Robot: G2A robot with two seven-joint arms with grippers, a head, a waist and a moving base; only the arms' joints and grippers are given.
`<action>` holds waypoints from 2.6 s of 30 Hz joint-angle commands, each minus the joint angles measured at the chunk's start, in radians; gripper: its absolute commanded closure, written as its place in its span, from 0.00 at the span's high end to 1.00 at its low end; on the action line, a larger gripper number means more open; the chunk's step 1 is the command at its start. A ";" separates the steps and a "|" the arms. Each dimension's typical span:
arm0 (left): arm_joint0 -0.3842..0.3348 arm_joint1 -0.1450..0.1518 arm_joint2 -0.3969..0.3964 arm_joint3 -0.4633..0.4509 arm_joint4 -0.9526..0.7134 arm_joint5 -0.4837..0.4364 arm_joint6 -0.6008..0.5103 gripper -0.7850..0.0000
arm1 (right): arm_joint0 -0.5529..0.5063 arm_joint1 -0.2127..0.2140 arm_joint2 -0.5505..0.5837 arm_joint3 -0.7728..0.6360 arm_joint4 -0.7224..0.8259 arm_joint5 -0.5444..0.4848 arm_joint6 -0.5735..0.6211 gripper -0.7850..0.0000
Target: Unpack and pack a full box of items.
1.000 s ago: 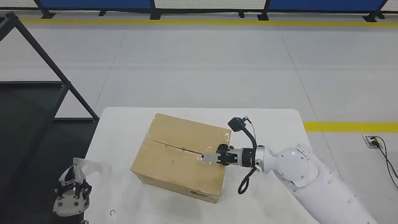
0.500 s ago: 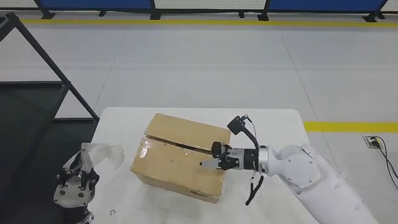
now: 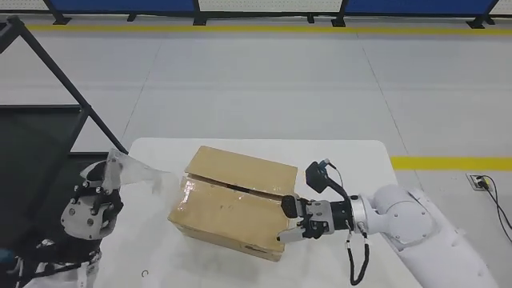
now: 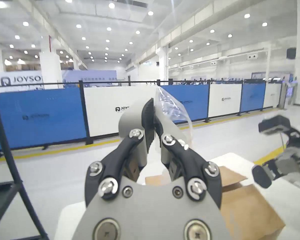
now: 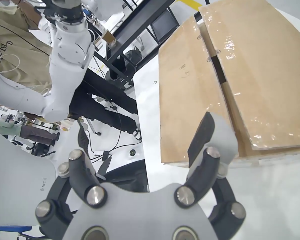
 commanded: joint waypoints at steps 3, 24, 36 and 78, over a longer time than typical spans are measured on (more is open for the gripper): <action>-0.061 0.010 -0.041 -0.007 -0.230 0.058 -0.219 0.00 | -0.033 0.006 0.016 -0.005 -0.005 -0.019 -0.005 1.00; -0.052 0.025 -0.030 -0.009 -0.155 0.040 -0.250 0.00 | -0.126 0.003 0.050 0.012 0.048 0.136 -0.194 1.00; -0.132 0.009 0.202 -0.024 -0.211 0.296 -0.242 0.00 | -0.136 -0.059 -0.030 0.033 0.409 0.061 -0.392 1.00; -0.274 -0.045 0.568 0.062 -0.250 0.532 -0.111 0.00 | -0.011 -0.246 -0.220 0.267 0.722 -0.011 -0.393 0.41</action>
